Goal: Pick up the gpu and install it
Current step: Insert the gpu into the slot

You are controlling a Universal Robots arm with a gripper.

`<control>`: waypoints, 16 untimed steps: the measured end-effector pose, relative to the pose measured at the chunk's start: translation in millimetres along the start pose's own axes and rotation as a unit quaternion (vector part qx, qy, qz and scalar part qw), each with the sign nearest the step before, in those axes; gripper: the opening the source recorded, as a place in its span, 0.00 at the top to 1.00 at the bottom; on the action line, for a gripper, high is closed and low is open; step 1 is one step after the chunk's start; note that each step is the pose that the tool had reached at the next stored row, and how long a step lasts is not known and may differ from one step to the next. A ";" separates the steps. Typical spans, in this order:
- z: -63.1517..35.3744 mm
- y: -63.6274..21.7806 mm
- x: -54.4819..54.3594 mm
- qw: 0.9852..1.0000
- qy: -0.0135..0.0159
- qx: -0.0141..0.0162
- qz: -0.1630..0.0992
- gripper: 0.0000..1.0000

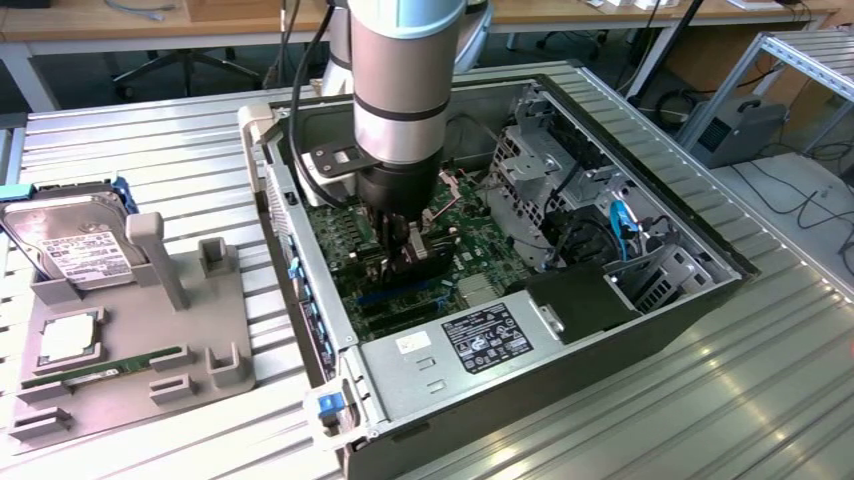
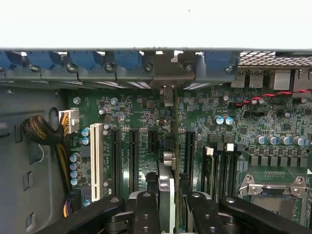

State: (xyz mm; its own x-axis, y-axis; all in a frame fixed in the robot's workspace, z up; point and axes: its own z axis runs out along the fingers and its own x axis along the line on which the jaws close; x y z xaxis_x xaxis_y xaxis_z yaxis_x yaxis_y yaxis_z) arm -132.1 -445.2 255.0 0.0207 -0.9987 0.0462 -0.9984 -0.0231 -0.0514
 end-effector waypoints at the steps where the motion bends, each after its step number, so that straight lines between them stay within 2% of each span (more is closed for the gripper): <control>1: 0.3 0.0 0.0 1.000 0.000 0.000 0.000 0.73; 4: 1.8 0.2 0.0 1.000 0.000 0.000 0.000 0.73; 6: 3.2 -0.1 -0.4 1.000 -0.001 0.001 0.000 0.73; 9: 2.3 0.1 -0.1 1.000 0.000 0.000 0.000 0.73; 16: 2.3 0.1 -0.1 1.000 0.000 0.000 0.000 0.73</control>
State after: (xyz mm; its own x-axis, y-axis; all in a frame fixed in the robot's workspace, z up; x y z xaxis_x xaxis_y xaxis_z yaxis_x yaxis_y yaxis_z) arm -132.0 -445.1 252.7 0.0205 -0.9987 0.0459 -0.9984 -0.0229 -0.0515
